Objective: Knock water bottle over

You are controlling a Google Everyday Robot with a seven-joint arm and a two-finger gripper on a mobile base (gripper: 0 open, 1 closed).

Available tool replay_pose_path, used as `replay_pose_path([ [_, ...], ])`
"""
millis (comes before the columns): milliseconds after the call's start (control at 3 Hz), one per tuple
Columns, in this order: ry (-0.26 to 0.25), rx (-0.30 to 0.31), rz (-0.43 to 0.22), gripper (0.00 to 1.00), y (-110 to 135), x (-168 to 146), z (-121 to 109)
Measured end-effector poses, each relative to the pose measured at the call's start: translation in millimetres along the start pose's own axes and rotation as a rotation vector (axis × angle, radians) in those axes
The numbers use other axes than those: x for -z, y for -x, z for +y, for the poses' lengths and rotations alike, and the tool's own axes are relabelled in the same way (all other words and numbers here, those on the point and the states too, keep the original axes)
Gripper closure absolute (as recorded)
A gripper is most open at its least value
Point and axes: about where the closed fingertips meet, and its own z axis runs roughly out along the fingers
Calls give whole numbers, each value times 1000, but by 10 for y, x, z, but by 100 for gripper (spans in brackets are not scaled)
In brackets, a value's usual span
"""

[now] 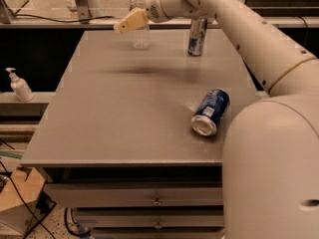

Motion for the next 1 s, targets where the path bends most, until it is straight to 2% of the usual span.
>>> replay_pose_path([
  [667, 1, -53, 12, 0, -101, -282, -168],
  [1000, -14, -100, 10, 0, -196, -383, -291],
])
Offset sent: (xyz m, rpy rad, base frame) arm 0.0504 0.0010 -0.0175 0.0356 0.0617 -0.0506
